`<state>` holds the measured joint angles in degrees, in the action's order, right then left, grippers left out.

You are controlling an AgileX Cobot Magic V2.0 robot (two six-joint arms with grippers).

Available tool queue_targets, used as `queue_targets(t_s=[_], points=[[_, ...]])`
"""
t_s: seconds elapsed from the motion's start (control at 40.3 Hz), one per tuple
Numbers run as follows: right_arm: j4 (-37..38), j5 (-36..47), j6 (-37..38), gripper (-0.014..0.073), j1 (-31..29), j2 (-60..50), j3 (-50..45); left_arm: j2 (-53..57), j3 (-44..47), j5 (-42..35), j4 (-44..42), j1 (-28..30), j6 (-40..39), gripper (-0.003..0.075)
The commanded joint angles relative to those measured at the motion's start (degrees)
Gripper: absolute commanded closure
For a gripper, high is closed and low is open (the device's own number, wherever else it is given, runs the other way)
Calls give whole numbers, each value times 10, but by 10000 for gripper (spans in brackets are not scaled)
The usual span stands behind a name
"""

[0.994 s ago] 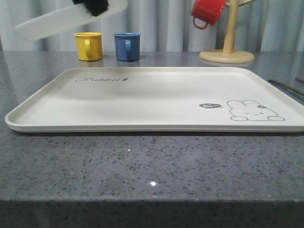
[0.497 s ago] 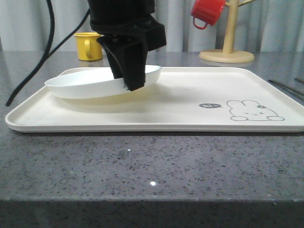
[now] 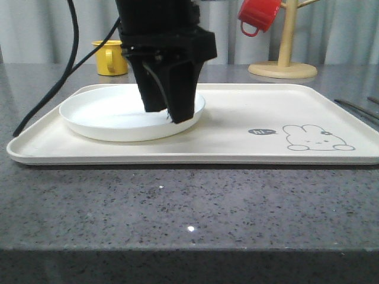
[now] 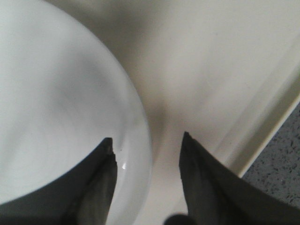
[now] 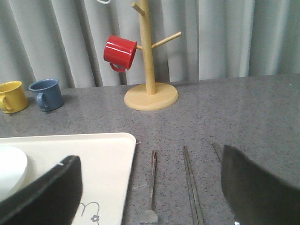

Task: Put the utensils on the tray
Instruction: 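Open the left gripper and withdraw it from the plate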

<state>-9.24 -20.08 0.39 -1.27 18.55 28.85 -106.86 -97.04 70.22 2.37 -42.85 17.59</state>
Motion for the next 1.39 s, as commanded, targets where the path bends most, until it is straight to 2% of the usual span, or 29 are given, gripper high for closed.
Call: queue_targets(t_s=[0.0,0.099,0.248,0.447,0.621,0.695,0.82,1.167,1.366], points=[[0,44,-4,-31,-3,9,21,32,-51,26,-3,-2,-5,404],[0,44,-4,-31,-3,9,21,47,-71,26,-11,-1,-5,459],[0,44,-4,-31,-3,9,21,81,-60,26,-19,23,-5,591],[0,44,-4,-31,-3,9,21,152,-3,26,-19,123,-34,738],[0,44,-4,-31,-3,9,21,227,79,13,-18,250,-71,738],[0,44,-4,-31,-3,9,21,265,121,-20,-15,300,-85,738],[0,44,-4,-31,-3,9,21,334,199,-92,-4,351,-89,738],[0,44,-4,-31,-3,9,21,604,509,-375,27,362,-89,738],[0,44,-4,-31,-3,9,21,786,661,-472,28,362,-89,738]])
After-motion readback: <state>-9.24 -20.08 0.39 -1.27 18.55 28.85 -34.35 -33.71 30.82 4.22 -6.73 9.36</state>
